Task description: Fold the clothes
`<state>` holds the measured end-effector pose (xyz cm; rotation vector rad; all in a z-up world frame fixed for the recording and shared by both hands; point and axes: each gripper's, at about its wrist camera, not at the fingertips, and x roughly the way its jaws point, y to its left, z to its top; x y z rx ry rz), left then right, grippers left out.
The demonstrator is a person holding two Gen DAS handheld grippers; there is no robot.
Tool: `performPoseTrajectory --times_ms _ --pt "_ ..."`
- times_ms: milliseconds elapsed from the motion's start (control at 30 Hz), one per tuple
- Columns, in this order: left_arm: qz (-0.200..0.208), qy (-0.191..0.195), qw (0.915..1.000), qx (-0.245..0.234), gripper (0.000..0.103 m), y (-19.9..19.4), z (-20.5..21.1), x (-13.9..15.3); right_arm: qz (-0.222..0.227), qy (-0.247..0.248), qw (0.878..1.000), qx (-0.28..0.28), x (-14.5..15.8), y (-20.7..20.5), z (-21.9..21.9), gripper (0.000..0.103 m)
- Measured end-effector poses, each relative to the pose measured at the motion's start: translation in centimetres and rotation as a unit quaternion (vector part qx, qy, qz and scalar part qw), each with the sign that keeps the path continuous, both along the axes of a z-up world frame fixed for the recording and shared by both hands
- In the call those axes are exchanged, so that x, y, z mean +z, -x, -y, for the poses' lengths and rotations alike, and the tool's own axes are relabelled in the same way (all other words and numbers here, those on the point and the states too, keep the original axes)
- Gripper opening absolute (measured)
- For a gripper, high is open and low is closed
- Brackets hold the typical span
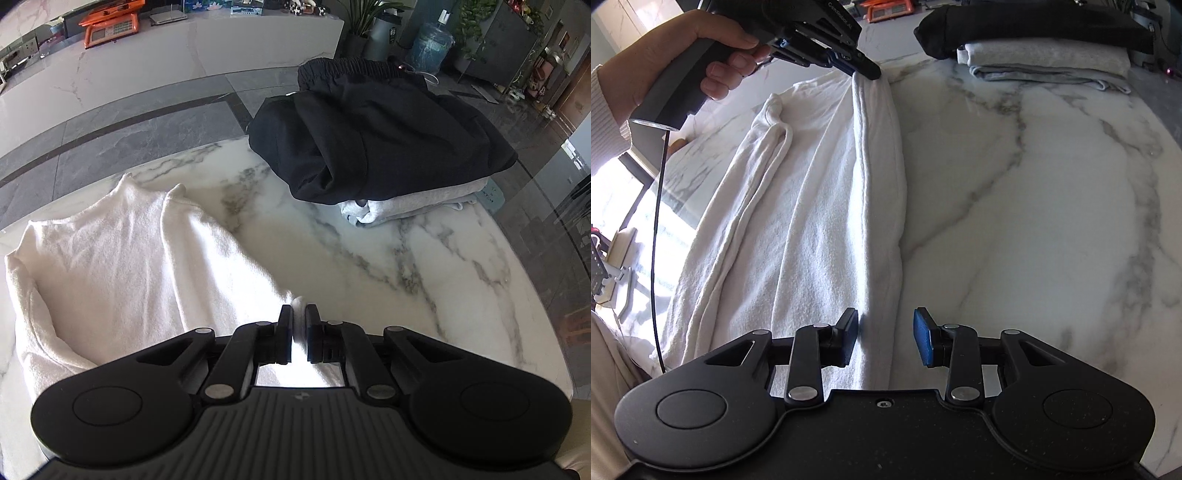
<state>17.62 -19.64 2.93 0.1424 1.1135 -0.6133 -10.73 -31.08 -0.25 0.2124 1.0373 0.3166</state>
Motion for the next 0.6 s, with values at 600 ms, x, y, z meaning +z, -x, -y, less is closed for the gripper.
performPoseTrajectory --times_ms 600 --pt "0.005 0.057 0.9983 0.008 0.006 -0.5 -4.4 1.1 0.049 0.016 0.998 0.040 3.8 2.4 -4.2 0.005"
